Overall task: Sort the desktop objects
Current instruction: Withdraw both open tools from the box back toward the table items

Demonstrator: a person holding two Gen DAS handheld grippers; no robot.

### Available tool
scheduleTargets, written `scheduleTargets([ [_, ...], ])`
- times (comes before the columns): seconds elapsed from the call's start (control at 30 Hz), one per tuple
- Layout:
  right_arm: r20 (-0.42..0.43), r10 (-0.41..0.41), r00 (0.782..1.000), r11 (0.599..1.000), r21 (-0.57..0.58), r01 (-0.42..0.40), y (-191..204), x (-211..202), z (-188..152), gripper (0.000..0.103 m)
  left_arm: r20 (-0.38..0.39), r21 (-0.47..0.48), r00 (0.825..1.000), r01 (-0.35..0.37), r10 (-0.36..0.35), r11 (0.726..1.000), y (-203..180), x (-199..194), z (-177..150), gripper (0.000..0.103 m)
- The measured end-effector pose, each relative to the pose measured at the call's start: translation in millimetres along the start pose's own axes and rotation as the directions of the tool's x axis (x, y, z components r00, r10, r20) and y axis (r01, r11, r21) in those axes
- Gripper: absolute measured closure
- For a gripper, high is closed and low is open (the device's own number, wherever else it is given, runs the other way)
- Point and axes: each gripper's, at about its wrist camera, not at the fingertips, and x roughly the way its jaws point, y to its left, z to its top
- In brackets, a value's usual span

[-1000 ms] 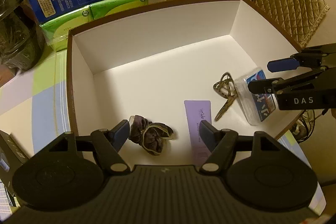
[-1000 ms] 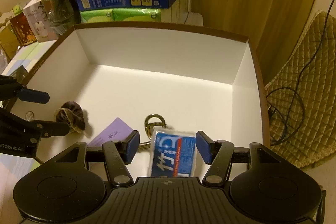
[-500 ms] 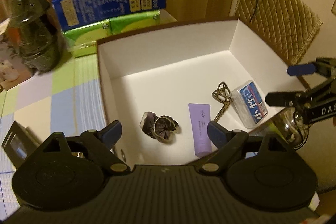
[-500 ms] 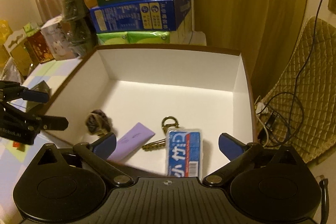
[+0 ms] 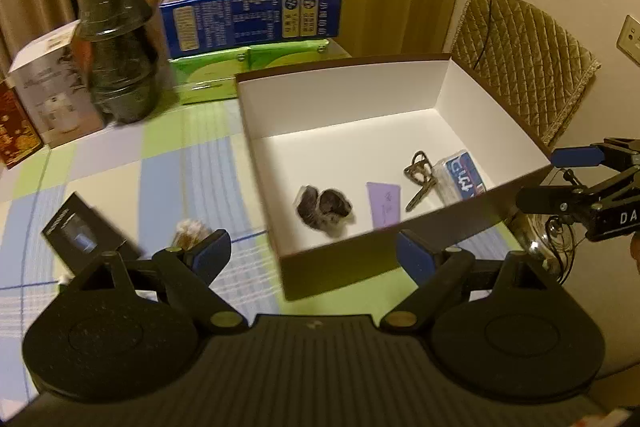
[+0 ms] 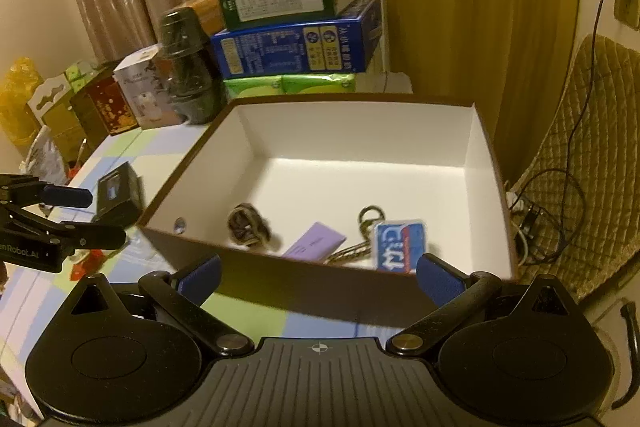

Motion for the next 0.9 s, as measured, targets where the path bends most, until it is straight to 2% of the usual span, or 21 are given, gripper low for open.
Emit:
scheduleTargets([
  [0.5,-0.048,0.082,0.995,0.997,-0.006,-0.082,73.2,-2.3,-28.7,0.002,-0.014,-0.075,0.998,-0.067,0.066,0.995,44.7,-61.4,-65.9,0.016],
  [0.9,-0.148,0.171,0.974,0.983,-0.042,-0.179,146.8,39.6,-46.0,0.002,-0.080,-0.197,0.987,-0.153,0.140,0.968,108.3,-89.6,-115.9,0.016],
])
